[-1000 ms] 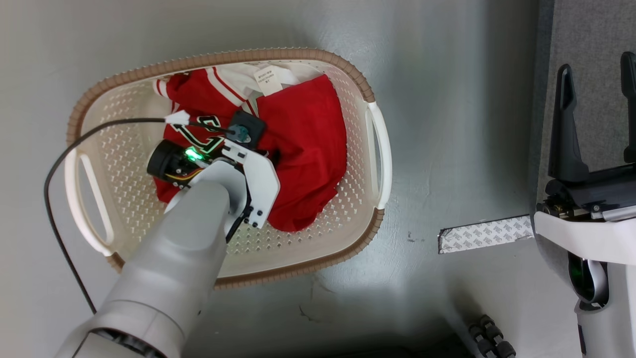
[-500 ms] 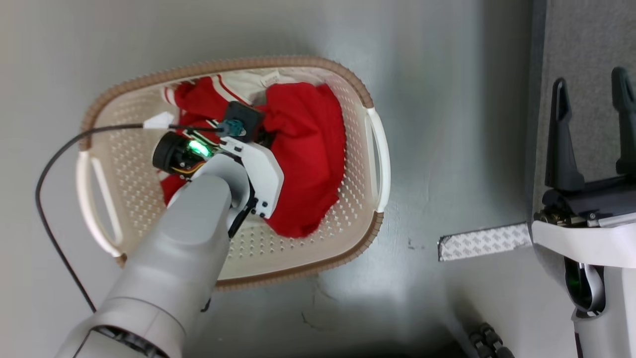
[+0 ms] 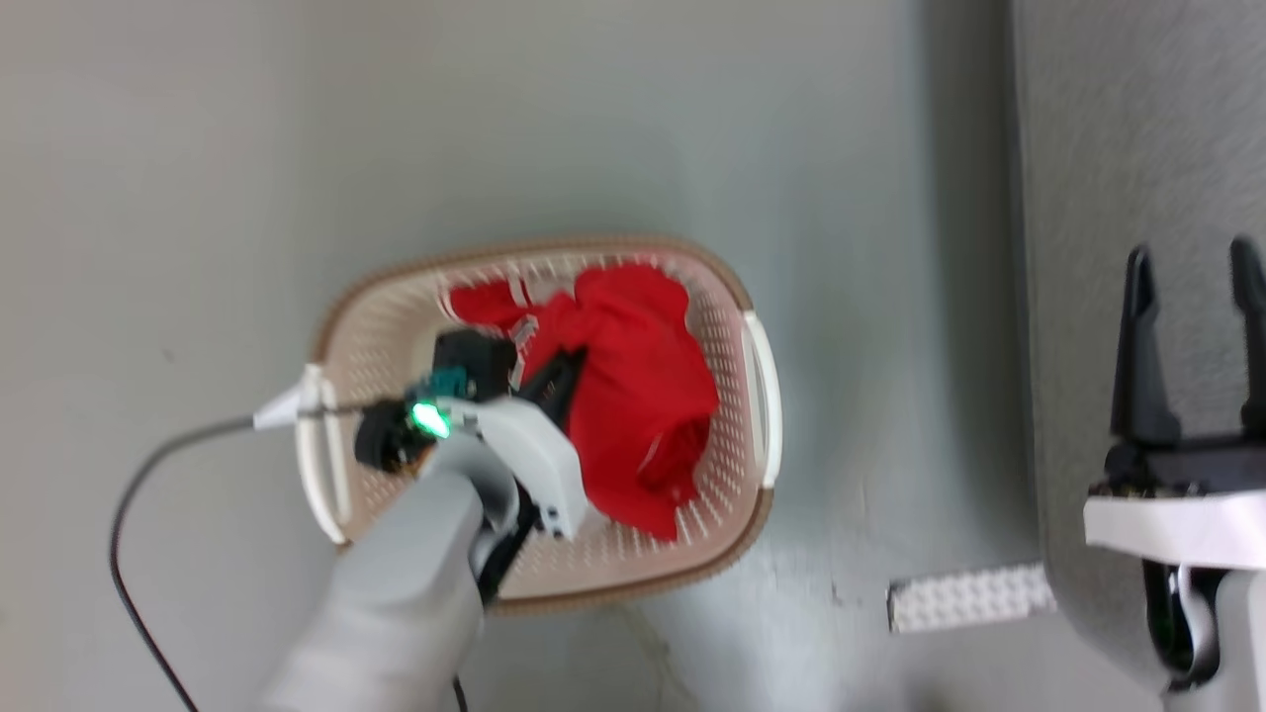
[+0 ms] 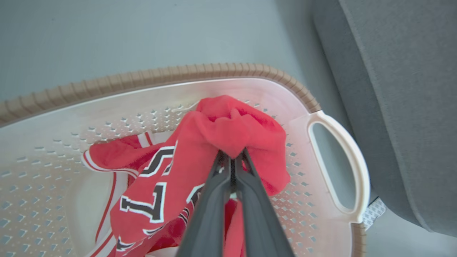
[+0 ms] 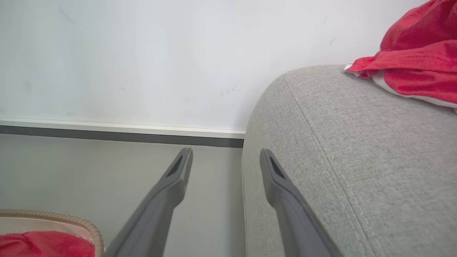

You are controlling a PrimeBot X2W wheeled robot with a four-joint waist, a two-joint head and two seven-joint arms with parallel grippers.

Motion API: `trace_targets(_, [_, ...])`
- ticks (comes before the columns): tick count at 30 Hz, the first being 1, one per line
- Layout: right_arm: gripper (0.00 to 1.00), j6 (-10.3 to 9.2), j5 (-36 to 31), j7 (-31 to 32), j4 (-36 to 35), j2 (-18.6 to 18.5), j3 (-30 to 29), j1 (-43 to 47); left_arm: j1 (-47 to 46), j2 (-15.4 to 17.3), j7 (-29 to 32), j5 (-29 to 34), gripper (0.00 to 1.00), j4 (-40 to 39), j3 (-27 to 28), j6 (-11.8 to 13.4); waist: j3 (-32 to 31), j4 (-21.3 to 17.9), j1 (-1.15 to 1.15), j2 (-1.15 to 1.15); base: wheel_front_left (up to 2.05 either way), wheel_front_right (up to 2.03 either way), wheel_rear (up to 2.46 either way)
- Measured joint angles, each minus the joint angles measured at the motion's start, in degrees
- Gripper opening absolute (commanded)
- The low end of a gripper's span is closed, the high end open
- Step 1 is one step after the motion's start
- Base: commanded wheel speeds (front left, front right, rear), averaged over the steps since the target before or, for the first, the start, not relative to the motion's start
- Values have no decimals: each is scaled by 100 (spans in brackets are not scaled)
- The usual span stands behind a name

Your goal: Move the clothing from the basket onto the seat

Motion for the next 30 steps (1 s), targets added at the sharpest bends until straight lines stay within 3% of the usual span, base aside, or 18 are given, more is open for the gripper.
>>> trace_targets(6, [100,0,0,1,280,-14,-12,435,743,-1,-71,-338,0,-458,-82,9,-847,170,0,0,0,0,0])
trace_targets(11, [100,0,36,1,515,-12,29,865,1666,38,-87,-335,0,-1168,198,192,-1803,330,-1,0,0,0,0])
trace_targets(21, [100,-1,49,1,845,-10,266,1536,2999,460,-86,-260,0,-2410,675,521,-3346,548,-1,0,0,0,0])
trace_targets(30, [100,-1,121,1,1068,-38,779,1834,3612,931,-26,-272,0,-3529,909,820,-4290,688,-1,0,0,0,0])
